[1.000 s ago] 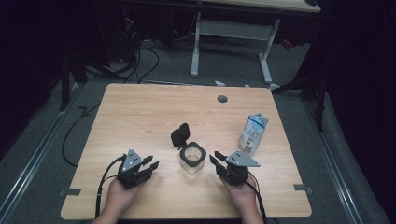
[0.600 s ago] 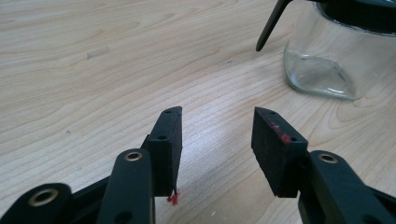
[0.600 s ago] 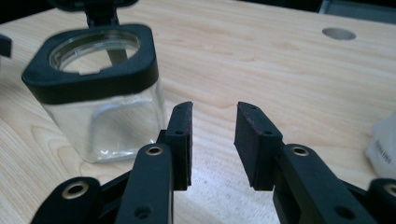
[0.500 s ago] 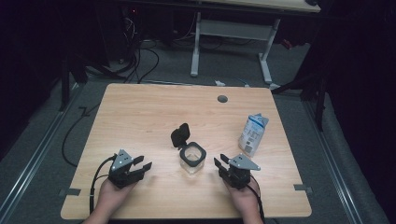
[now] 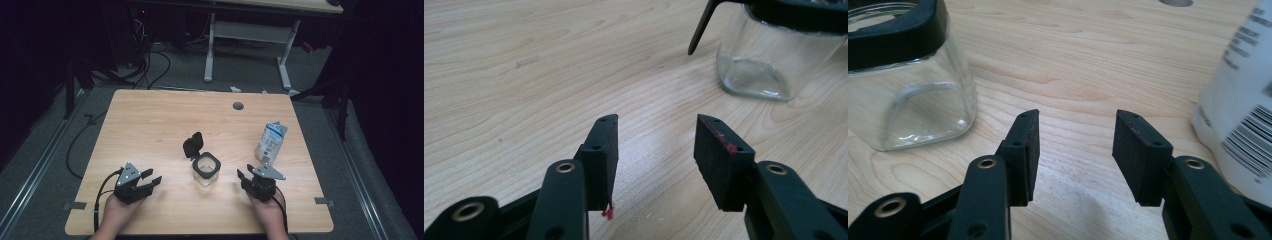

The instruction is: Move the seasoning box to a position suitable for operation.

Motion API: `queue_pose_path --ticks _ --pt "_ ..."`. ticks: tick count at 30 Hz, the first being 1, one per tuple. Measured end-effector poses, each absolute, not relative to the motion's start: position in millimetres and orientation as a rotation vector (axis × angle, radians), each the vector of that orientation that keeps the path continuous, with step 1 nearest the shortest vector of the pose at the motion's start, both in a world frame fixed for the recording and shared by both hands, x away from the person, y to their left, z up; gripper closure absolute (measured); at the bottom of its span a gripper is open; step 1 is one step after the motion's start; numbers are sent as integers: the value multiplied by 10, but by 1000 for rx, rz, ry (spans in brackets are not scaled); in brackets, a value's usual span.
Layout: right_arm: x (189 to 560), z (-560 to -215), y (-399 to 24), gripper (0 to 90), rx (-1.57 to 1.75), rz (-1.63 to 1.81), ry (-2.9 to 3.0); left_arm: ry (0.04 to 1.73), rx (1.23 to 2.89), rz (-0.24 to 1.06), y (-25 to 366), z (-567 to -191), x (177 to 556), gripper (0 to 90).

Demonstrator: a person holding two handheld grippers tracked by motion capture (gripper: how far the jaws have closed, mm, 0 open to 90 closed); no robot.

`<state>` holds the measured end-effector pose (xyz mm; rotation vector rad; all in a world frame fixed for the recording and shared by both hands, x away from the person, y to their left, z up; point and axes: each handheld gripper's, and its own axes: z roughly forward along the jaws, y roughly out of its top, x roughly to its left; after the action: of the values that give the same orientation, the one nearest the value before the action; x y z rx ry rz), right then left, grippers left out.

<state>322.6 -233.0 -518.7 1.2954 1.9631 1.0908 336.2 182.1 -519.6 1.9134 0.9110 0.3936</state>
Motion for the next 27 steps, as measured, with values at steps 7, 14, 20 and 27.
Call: queue_pose_path --ticks 7,14,20,27 --pt "3129 -5206 -2432 521 1313 1065 1961 895 1913 387 1848 -5241 3332 517" --pt "3006 -5238 -2619 471 1359 1046 1912 870 1910 402 1820 -5234 3323 512" --pt "3018 -5215 -2862 372 1416 1035 1879 861 1888 393 1816 -5214 3308 503" --pt "3181 -5111 -2980 263 1408 1073 1876 872 1894 388 1825 -5234 3308 499"
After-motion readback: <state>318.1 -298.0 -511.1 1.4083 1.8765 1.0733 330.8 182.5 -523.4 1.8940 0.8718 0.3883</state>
